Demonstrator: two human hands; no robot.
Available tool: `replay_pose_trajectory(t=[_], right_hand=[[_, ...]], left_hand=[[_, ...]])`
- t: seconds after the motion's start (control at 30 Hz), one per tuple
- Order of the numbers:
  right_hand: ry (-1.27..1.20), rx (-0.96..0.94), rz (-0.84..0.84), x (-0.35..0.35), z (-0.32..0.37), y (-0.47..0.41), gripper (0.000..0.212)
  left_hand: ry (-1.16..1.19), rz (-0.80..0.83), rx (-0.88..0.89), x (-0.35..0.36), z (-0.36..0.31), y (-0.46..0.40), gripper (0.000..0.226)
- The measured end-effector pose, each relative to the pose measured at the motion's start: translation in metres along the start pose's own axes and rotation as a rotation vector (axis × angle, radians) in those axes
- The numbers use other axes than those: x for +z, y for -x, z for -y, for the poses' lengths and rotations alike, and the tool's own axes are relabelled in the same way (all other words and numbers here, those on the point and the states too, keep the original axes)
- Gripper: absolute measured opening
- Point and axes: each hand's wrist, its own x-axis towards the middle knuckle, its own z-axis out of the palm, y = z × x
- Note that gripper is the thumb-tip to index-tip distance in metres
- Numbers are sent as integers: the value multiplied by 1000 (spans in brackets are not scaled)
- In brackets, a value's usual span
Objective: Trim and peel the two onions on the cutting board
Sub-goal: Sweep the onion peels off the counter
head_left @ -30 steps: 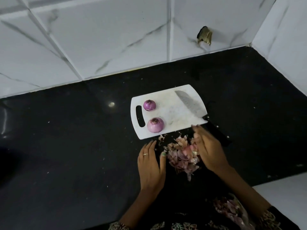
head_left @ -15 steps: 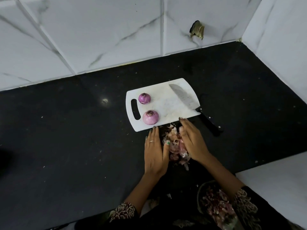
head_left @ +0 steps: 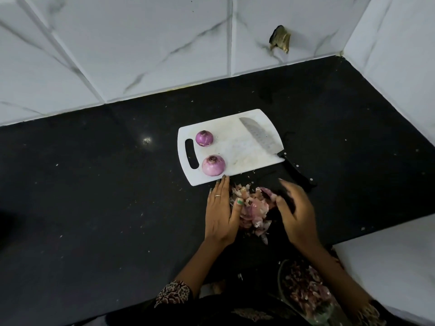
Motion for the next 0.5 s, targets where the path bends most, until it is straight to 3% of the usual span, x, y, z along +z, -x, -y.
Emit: replay_pose_trajectory(t=[0.23, 0.4, 0.5], right_hand=[[267, -34, 187, 10, -8, 54, 90], [262, 125, 0, 45, 8, 38, 80], [312, 106, -53, 64, 9, 28, 79]], left_hand=[[76, 95, 58, 4, -7, -7, 92], [68, 117, 78, 14, -14, -5, 89], [65, 104, 78, 19, -17, -3, 87]])
